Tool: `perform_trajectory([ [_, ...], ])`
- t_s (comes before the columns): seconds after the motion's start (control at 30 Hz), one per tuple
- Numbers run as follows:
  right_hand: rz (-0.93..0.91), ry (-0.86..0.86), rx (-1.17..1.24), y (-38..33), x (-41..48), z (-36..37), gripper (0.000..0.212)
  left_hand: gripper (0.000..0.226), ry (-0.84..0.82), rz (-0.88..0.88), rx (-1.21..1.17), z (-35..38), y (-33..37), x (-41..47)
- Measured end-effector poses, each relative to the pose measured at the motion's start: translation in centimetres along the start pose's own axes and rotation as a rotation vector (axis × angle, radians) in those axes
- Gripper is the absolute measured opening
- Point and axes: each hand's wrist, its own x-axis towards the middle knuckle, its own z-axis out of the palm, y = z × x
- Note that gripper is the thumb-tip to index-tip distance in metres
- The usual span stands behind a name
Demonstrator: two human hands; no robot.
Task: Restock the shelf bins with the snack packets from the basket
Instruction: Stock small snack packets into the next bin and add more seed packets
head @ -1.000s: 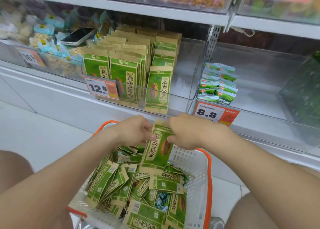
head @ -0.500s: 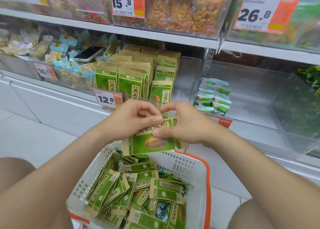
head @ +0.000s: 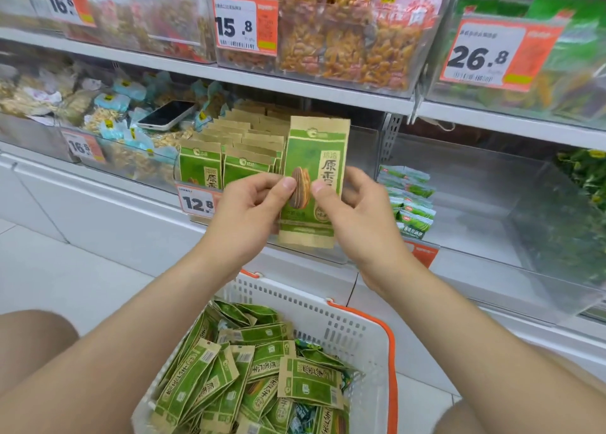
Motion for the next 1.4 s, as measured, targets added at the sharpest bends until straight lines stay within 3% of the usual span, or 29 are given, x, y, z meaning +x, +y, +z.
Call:
perform_trajectory([
  [0.1,-0.076,0.026,-0.144,-0.2,0.6,0.5,0.049,0.02,0.048,0.054,0.078,-0.1,-0.2,0.5],
  [0.2,-0.133,0.069,-0.158,-0.2,1.2,0.6,0.044,0.012,0.002,0.084,0.053,-0.5,0.6,1.1],
  [0.3,-0.164,0.154,-0.079,-0.4,2.1,0.4,0.025,0.05,-0.128,0.084,0.112,-1.2,1.2,1.9],
  [0.43,-0.215,0.136,-0.138,-0.8,3.4,0.7,0.023,0.057,0.013,0.097,0.262,-1.4,0.8,2.9],
  [0.6,-0.418,0.236,-0.382,-0.4,4.7,1.0,0.021,0.04,0.255,0.398,0.796,-2.2,-0.2,3.8],
  [0.7,-0.297,0.16,-0.622,0.9,5.6,1.7,0.022,0.049,0.295,0.426,0.919,-2.6,-0.9,4.3],
  [0.83,0.08,0.025,-0.724,1.4,7.2,2.4,0.027,0.069,0.252,0.301,1.022,-2.6,-1.5,4.7],
  [1.0,0.457,-0.117,-0.736,2.6,9.6,3.0,0.082,0.069,0.232,0.292,1.059,-2.9,-1.8,5.2],
  [1.1,0.561,-0.134,-0.617,2.9,10.4,3.4,0.094,0.067,0.218,0.278,1.08,-2.9,-1.9,5.4],
  [1.3,0.618,-0.019,-0.419,2.9,12.2,3.2,0.086,0.066,0.197,0.257,1.095,-2.9,-2.0,5.8],
  [1.4,0.593,-0.019,-0.504,3.8,12.6,4.4,0.081,0.064,0.191,0.258,1.101,-2.9,-2.1,5.9],
])
